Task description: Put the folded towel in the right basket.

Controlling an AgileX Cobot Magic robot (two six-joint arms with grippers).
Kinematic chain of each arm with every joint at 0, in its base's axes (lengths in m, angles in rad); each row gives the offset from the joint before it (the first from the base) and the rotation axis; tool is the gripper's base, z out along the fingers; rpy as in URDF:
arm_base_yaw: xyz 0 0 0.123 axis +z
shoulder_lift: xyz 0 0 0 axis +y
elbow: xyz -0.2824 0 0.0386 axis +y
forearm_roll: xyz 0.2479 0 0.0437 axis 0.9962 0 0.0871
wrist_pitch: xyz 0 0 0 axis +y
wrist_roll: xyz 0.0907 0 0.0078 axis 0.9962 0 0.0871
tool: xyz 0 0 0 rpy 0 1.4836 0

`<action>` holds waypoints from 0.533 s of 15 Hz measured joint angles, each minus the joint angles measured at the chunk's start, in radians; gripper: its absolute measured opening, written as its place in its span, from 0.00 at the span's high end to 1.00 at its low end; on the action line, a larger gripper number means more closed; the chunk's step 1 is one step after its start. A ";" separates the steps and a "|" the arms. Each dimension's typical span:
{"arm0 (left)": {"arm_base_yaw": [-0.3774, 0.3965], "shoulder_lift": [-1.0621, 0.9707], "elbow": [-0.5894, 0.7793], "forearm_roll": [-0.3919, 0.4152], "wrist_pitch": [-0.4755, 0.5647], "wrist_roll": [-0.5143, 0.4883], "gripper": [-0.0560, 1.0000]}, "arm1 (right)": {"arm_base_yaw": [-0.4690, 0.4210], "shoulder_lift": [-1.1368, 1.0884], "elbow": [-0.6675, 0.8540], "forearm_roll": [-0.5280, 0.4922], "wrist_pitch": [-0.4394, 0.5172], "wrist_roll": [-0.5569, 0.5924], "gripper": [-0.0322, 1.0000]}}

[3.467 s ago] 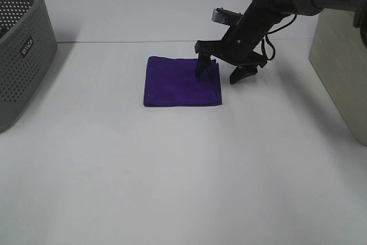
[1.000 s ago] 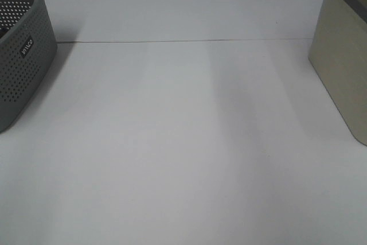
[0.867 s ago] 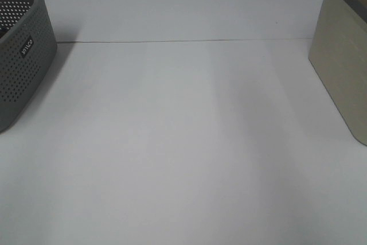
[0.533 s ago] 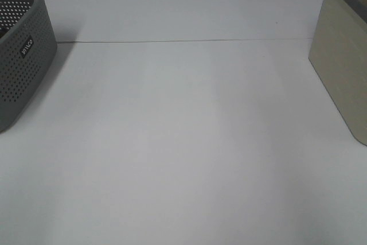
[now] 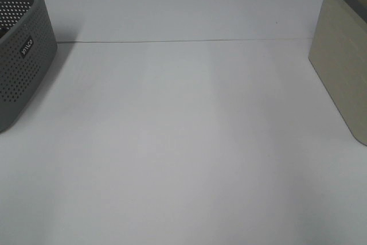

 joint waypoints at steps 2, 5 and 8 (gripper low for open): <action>0.000 0.000 0.000 0.000 0.000 0.000 0.01 | 0.012 0.000 0.000 0.017 0.034 -0.075 0.05; 0.000 0.000 0.000 0.000 0.000 0.000 0.01 | 0.216 -0.001 0.000 0.016 0.010 -0.052 0.05; 0.000 0.000 0.000 0.000 0.000 0.000 0.01 | 0.336 -0.003 0.000 -0.057 0.010 0.030 0.05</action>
